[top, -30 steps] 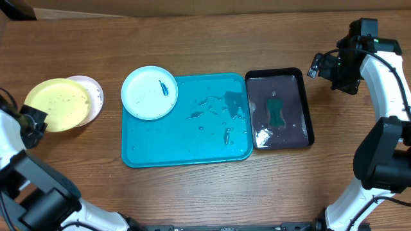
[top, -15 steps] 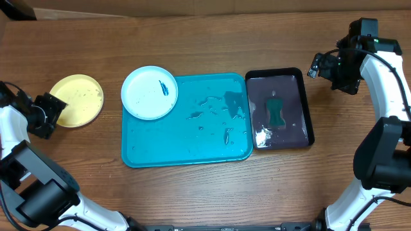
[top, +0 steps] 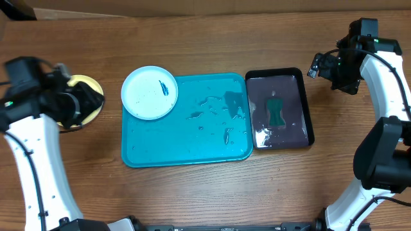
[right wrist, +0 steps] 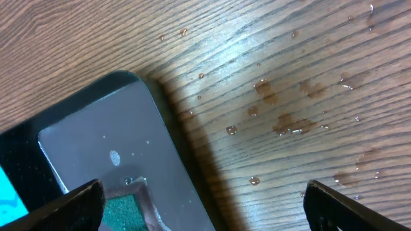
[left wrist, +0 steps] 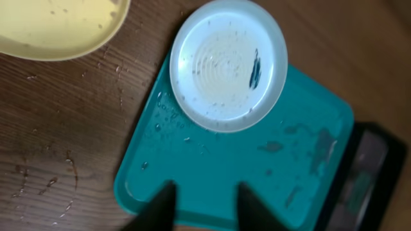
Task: Clean dirty plates on tray and stack at the side
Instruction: 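Release the yellow plate and move left gripper to the light-blue plate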
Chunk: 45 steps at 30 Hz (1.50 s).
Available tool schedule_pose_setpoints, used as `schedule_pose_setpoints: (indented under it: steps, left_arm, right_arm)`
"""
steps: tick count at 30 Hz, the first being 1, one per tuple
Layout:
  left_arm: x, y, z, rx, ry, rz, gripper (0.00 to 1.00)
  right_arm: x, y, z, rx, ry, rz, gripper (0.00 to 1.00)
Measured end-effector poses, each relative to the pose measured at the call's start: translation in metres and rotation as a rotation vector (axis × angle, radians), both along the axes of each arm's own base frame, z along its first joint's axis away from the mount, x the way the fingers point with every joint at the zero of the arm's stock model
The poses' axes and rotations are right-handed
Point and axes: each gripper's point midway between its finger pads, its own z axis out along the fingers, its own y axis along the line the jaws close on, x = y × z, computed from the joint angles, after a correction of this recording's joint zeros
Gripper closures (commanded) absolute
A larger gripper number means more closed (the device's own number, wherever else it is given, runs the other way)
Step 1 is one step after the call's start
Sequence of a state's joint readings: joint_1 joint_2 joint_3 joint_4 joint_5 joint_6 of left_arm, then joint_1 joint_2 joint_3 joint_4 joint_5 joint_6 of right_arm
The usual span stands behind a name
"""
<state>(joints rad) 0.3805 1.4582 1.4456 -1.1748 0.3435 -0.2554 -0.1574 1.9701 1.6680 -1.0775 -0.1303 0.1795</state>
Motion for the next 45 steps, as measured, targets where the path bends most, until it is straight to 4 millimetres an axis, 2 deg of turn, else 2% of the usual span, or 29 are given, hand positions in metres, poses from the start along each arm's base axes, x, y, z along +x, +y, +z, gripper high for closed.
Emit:
schedule_pose_setpoints:
  steps: [4,6,10,14,15,16,18,23,26,32,45]
  left_arm:
    - [0.0,-0.019,-0.015,0.076,0.07,-0.088,0.96]
    - [0.006,-0.024,-0.019,0.104,0.071,-0.115,0.96]
    - [0.024,-0.019,-0.026,0.146,0.047,-0.119,0.95]
    - [0.046,-0.009,-0.034,0.187,0.012,-0.106,0.82]
    - [0.052,-0.006,-0.038,0.196,0.011,-0.103,0.7]
    - [0.057,-0.003,-0.045,0.202,0.018,-0.102,0.65]
    - [0.065,0.001,-0.061,0.208,0.041,-0.104,0.62]
    - [0.082,0.007,-0.106,0.21,0.105,-0.123,0.61]
    - [0.087,0.009,-0.121,0.213,0.116,-0.132,0.61]
    - [0.099,0.012,-0.125,0.226,0.083,-0.137,0.61]
    - [0.111,0.015,-0.148,0.226,0.087,-0.14,0.64]
  right_arm:
    - [0.0,0.0,0.0,0.0,0.0,0.0,0.0]
    - [0.0,0.0,0.0,0.0,0.0,0.0,0.0]
    - [0.0,0.0,0.0,0.0,0.0,0.001,0.0]
    - [0.0,0.0,0.0,0.0,-0.001,0.0,0.0]
    - [0.0,0.0,0.0,0.0,0.0,0.0,0.0]
    - [0.0,0.0,0.0,0.0,0.0,0.0,0.0]
    - [0.0,0.0,0.0,0.0,0.0,0.0,0.0]
    - [0.0,0.0,0.0,0.0,-0.001,0.0,0.0]
    - [0.0,0.0,0.0,0.0,0.0,0.0,0.0]
    - [0.0,0.0,0.0,0.0,-0.001,0.0,0.0]
    - [0.0,0.0,0.0,0.0,0.0,0.0,0.0]
